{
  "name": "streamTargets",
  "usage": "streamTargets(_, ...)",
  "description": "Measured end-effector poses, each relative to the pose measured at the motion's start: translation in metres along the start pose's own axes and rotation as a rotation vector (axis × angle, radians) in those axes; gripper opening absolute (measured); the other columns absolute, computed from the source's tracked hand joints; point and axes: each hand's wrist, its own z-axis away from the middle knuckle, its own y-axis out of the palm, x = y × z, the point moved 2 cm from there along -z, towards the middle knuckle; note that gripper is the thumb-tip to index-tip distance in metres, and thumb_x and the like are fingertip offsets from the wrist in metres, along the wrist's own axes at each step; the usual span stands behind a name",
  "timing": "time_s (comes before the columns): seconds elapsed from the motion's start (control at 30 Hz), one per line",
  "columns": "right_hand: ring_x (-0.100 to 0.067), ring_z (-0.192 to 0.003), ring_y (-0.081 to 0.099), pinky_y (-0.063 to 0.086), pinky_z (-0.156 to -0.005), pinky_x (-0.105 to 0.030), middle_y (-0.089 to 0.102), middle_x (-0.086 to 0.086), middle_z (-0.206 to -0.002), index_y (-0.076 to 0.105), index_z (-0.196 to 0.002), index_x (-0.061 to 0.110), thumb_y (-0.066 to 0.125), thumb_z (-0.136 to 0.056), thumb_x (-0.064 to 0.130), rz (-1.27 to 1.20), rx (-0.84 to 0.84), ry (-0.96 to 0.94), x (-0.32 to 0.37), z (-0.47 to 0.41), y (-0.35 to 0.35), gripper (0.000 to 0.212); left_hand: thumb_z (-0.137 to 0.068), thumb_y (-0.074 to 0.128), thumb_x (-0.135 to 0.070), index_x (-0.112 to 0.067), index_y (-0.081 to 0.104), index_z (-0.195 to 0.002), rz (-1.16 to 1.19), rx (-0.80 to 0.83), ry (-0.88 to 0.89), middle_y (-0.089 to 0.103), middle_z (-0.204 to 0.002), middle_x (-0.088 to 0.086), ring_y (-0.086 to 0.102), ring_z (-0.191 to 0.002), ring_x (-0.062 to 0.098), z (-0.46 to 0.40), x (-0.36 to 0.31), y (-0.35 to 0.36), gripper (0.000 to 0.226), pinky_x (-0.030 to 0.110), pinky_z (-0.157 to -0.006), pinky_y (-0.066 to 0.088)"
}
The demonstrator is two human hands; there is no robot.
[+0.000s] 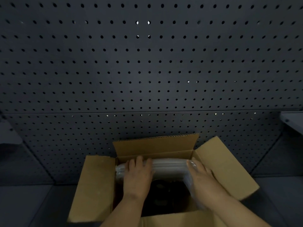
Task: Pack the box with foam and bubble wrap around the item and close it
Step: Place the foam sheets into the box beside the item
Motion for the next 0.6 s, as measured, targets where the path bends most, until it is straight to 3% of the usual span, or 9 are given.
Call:
streamTargets(0.1,-0.027,-0.147,0.014,0.024,-0.118,-0.033,-0.022,0.004,-0.159,-0.008,-0.153,0.016,0.059,-0.09,0.008,0.093,0.195,-0.09,-0.012,0.001,-0.022,0.092,-0.099,0.043,-0.029,-0.025,0.037,-0.136,0.023,0.019,-0.014,0.037,-0.134,0.003,0.039,-0.121,0.023,-0.001,0.001,0.003,0.037,0.031,-0.095,0.043)
streamTargets(0.2,-0.025,-0.149,0.005,0.012,-0.121,-0.032,-0.01,-0.004,-0.162,0.001,-0.153,0.011,0.066,-0.087,0.016,0.13,0.257,-0.177,-0.02,-0.003,-0.034,0.092,-0.097,0.048,-0.026,-0.025,0.038,-0.133,0.045,0.032,-0.023,0.038,-0.133,0.003,0.04,-0.12,0.023,-0.002,0.003,0.005,0.038,0.029,-0.09,0.048)
streamTargets(0.27,-0.025,-0.149,0.008,0.013,-0.121,-0.032,-0.004,-0.005,-0.162,0.004,-0.153,0.012,0.068,-0.085,0.017,0.144,0.263,-0.176,-0.023,-0.009,-0.033,0.094,-0.097,0.046,-0.026,-0.025,0.04,-0.133,0.054,0.042,-0.022,0.039,-0.132,0.003,0.04,-0.119,0.024,-0.003,0.003,0.005,0.037,0.031,-0.091,0.048)
streamTargets(0.33,-0.027,-0.147,0.019,0.023,-0.118,-0.032,0.003,-0.006,-0.162,0.005,-0.153,0.017,0.058,-0.093,0.017,0.166,0.296,-0.2,-0.019,-0.014,-0.029,0.081,-0.097,0.045,-0.025,-0.024,0.041,-0.133,0.045,0.058,-0.018,0.039,-0.132,0.004,0.041,-0.119,0.024,-0.005,0.004,0.007,0.036,0.033,-0.094,0.046)
streamTargets(0.43,-0.027,-0.137,0.037,0.037,-0.108,-0.031,0.016,-0.006,-0.16,0.007,-0.153,0.03,0.03,-0.105,0.026,0.316,0.198,-0.303,-0.01,-0.017,-0.027,0.053,-0.097,0.044,-0.02,-0.023,0.041,-0.134,0.039,0.092,-0.015,0.039,-0.133,0.004,0.041,-0.119,0.025,-0.007,0.004,0.011,0.037,0.032,-0.094,0.045)
streamTargets(0.6,-0.03,-0.134,0.042,0.037,-0.109,-0.041,0.038,-0.01,-0.15,0.019,-0.152,0.022,0.028,-0.103,0.035,0.368,0.134,-0.17,-0.015,-0.025,-0.012,0.052,-0.098,0.042,-0.017,-0.021,0.045,-0.131,0.068,0.139,-0.02,0.041,-0.131,0.005,0.042,-0.117,0.026,-0.011,0.002,0.015,0.033,0.031,-0.09,0.047)
